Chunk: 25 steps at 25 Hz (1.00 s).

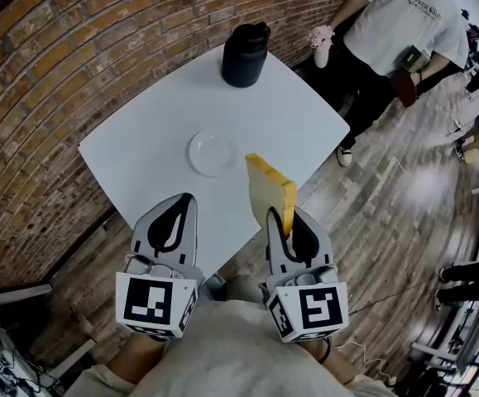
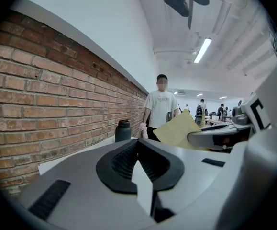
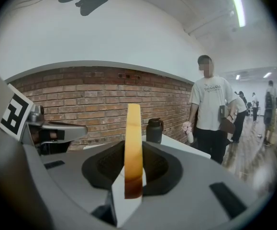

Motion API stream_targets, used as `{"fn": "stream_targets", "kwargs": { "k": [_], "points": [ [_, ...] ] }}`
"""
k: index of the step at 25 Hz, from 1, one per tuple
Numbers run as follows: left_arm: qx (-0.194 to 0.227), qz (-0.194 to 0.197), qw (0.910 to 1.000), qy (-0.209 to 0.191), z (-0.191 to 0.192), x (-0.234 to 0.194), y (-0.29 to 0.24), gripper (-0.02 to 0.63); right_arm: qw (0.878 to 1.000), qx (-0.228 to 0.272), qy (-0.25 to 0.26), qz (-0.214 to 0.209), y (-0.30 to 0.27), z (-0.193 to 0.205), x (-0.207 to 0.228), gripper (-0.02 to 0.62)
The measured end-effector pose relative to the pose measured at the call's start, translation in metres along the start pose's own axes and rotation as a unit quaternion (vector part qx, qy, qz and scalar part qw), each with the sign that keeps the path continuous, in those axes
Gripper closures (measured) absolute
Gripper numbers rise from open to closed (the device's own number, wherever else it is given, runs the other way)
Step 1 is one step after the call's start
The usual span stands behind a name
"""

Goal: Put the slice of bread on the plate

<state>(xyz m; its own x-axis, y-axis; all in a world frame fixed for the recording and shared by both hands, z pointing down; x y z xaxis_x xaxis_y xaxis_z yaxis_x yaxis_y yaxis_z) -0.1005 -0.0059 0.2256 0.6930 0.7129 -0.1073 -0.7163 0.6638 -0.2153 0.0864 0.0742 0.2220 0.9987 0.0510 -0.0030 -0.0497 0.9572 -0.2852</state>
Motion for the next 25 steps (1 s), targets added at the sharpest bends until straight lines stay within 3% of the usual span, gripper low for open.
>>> {"fn": "stream_targets", "kwargs": {
  "k": [25],
  "points": [
    [-0.012,-0.036,0.9992,0.014,0.016,0.004,-0.024,0.597,0.998,-0.006,0.023,-0.058,-0.036,0.007,0.017,0.500]
  ]
}}
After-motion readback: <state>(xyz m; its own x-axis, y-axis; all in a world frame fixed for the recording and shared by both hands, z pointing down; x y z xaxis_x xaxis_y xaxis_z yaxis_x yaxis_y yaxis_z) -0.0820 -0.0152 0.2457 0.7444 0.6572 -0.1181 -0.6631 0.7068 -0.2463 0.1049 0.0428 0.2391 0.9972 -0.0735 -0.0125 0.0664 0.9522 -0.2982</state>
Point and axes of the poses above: the fingertips, and each gripper's own axes: y backward along the fingers, x to its right, z out of its underside, the point moved 9 cm from there along y, backward along the fingers, and after that the axes turned 4 degrees about z, right-handed, at the moved point
